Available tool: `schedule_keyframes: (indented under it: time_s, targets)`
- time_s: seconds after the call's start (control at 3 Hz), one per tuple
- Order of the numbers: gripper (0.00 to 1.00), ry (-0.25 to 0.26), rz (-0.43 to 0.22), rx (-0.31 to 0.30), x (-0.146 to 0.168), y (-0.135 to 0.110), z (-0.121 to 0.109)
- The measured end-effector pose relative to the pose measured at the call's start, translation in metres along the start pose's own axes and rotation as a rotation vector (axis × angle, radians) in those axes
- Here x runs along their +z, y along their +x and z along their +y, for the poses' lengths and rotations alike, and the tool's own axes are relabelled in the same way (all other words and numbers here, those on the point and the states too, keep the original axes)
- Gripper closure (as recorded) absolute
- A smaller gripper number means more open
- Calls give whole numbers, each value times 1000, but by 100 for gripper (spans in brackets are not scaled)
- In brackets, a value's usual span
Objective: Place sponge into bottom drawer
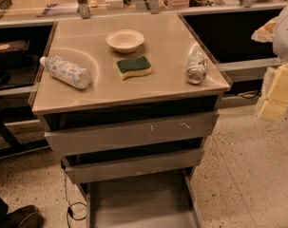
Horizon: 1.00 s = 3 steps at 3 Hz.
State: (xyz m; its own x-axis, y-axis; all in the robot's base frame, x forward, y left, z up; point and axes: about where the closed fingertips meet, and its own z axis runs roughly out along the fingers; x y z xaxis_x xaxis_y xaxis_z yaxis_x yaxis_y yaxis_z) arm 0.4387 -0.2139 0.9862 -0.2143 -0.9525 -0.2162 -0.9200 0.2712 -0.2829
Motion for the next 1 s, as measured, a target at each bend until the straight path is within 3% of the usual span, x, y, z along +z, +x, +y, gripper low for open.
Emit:
schedule_keyframes:
  time_s: [0.33,0.67,1.0]
  targets:
    - [0,0,0,0,0,0,0]
    - [0,5,2,-11,-1,-19,-14]
    - [0,-4,-6,-38,1,-55,-39]
